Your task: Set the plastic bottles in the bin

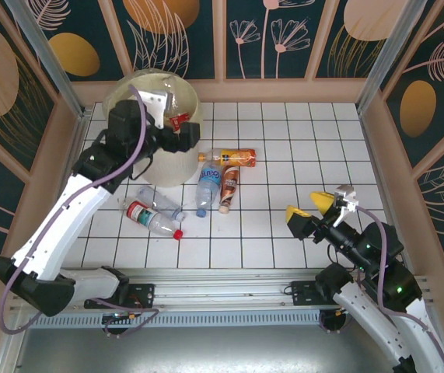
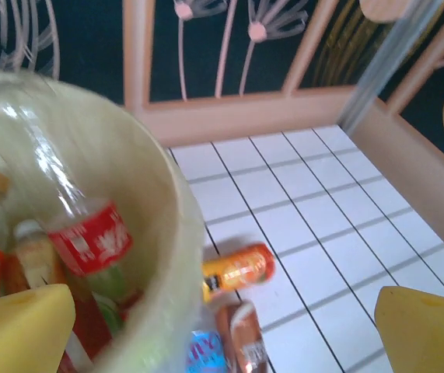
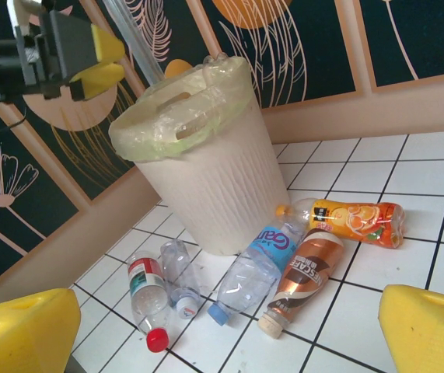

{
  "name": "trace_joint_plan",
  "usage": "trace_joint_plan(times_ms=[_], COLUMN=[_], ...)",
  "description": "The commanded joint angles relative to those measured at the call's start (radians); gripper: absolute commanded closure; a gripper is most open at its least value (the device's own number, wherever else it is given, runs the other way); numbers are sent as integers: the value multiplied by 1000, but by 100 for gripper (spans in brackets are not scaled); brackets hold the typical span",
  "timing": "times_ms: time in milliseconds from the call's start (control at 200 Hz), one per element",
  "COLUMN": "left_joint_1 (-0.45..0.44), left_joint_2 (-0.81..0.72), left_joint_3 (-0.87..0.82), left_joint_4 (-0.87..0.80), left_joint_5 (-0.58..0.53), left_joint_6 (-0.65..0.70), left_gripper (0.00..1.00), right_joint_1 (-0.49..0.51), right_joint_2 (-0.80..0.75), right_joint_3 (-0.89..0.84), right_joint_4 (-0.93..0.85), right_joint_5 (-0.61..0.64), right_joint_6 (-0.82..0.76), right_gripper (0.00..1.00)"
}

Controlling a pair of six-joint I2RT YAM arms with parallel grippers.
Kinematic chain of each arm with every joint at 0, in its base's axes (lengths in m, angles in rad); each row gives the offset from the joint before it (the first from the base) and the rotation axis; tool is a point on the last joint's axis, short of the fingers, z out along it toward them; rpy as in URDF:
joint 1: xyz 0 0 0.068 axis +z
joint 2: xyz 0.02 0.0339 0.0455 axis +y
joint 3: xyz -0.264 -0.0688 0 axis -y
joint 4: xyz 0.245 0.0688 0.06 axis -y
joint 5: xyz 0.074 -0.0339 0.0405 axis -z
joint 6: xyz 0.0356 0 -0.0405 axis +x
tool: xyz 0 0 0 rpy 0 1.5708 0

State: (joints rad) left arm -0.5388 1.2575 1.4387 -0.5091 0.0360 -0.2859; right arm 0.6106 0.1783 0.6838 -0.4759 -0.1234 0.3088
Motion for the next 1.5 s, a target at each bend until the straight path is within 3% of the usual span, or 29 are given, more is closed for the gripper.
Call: trace_joint_plan(times_ms=[0, 310, 701, 1211, 1496], left_joint_1=[-37, -204, -319, -336, -336], left_joint_2=[-41, 8, 306, 654, 752], left_joint_3=[-111, -252, -215, -80, 29], left_joint_4=[14, 75, 146, 136, 30], left_joint_5=[-59, -106, -149, -190, -317], left_joint_6=[-69, -178, -307, -308, -304], left_gripper=[1, 3, 14, 21, 20], right_joint_1=[10, 9, 9, 9, 8], right_joint_2=[-2, 5, -2, -8, -8], right_joint_3=[-10, -12, -12, -13, -13], right_joint_4=[27, 17, 19, 24, 23], right_joint_5=[2, 34, 39, 24, 27], right_joint_6=[-4, 2, 3, 0, 1], right_gripper=[1, 1, 1, 1, 1])
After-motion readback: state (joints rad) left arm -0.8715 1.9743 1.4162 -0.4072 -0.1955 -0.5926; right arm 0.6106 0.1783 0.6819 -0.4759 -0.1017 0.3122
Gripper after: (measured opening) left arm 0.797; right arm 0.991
